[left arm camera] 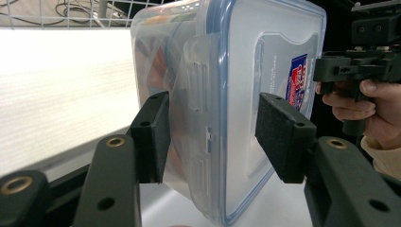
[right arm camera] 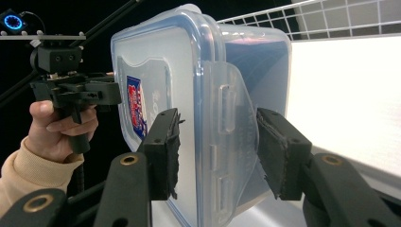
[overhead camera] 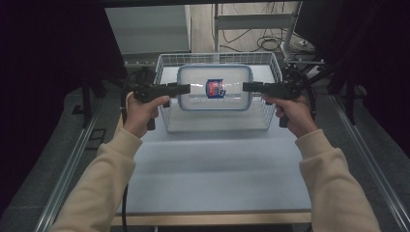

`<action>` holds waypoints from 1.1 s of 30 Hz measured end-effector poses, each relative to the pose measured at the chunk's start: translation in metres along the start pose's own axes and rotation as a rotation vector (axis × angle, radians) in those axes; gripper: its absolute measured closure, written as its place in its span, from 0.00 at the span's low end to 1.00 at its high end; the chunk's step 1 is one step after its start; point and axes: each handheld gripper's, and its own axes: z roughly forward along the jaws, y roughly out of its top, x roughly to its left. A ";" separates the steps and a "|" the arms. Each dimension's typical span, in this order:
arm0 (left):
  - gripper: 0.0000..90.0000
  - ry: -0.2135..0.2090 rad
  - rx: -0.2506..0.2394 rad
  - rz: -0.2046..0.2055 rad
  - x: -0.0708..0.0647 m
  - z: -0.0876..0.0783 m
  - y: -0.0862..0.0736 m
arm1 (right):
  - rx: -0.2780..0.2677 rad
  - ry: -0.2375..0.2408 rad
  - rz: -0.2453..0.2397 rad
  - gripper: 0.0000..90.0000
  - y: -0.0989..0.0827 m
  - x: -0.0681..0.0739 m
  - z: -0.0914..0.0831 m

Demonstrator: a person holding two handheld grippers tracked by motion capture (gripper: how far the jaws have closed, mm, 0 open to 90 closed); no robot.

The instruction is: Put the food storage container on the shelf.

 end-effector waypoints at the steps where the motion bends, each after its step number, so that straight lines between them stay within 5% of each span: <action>1: 0.53 0.000 0.003 0.000 0.001 0.001 0.001 | 0.002 -0.001 0.006 0.57 0.001 -0.001 0.000; 17: 0.53 0.007 0.022 -0.023 0.025 0.023 0.029 | 0.002 -0.008 0.090 0.56 0.025 -0.034 0.019; 22: 0.52 -0.007 0.027 -0.090 0.038 0.034 0.032 | 0.009 -0.029 0.120 0.56 0.030 -0.042 0.024; 33: 0.48 0.002 0.048 -0.140 0.050 0.048 0.043 | 0.011 -0.068 0.173 0.54 0.042 -0.051 0.033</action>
